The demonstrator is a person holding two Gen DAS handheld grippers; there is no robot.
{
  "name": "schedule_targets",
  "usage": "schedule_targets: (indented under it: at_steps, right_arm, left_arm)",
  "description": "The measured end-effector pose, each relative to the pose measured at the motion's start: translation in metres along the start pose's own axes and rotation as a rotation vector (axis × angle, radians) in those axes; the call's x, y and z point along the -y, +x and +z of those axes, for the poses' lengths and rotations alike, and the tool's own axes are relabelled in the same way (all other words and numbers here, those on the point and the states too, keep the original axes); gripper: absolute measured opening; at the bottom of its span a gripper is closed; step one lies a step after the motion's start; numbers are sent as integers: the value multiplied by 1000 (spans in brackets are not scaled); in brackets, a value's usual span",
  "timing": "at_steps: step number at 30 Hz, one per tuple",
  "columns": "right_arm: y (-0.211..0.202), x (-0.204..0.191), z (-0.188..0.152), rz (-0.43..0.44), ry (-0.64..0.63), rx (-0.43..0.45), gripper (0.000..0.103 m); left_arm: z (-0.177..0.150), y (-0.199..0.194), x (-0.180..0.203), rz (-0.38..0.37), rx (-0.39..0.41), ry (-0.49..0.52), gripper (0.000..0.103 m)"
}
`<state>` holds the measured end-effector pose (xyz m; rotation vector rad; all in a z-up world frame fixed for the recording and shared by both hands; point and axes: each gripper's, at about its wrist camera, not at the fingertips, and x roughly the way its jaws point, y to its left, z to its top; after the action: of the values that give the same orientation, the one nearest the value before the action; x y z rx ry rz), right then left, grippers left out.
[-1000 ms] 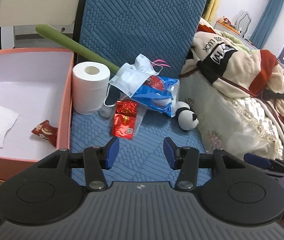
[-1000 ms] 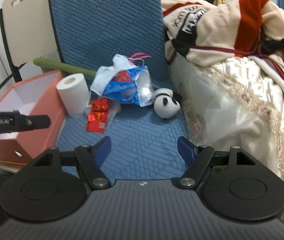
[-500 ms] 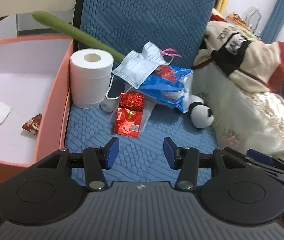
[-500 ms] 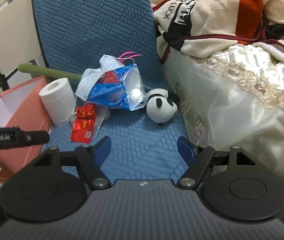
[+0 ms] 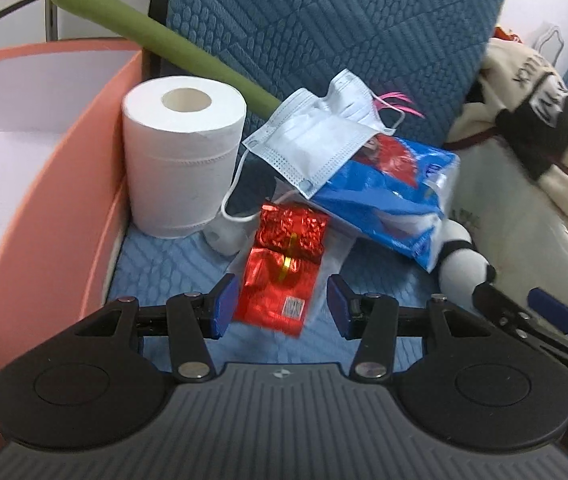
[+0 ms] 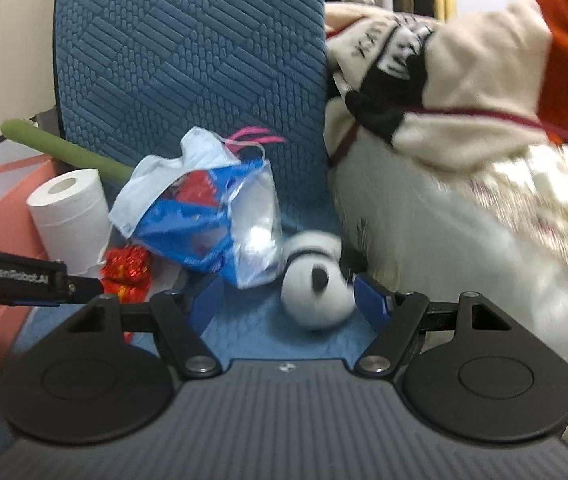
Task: Organize soft objects
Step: 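Grasp the red foil candy with the left gripper while the right grasps the panda plush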
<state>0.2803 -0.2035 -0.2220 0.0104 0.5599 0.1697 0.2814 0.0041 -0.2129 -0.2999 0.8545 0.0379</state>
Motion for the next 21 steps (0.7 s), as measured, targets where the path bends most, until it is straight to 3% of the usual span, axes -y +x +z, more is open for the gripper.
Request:
schedule_targets:
  at_steps: [4,9,18,21]
  right_arm:
    - [19,1,7,-43,-54,13,74]
    - [44,7,11,-77,-101,-29,72]
    - [68,8,10,-82,-129,-106,67]
    - [77,5,6,-92,-154,-150,66]
  left_arm:
    - [10,19,7,24,8,18,55]
    - [15,35,17,67,25,80,55]
    - [14,58,28,79,30,119,56]
    - [13,62,31,90,30,137,60]
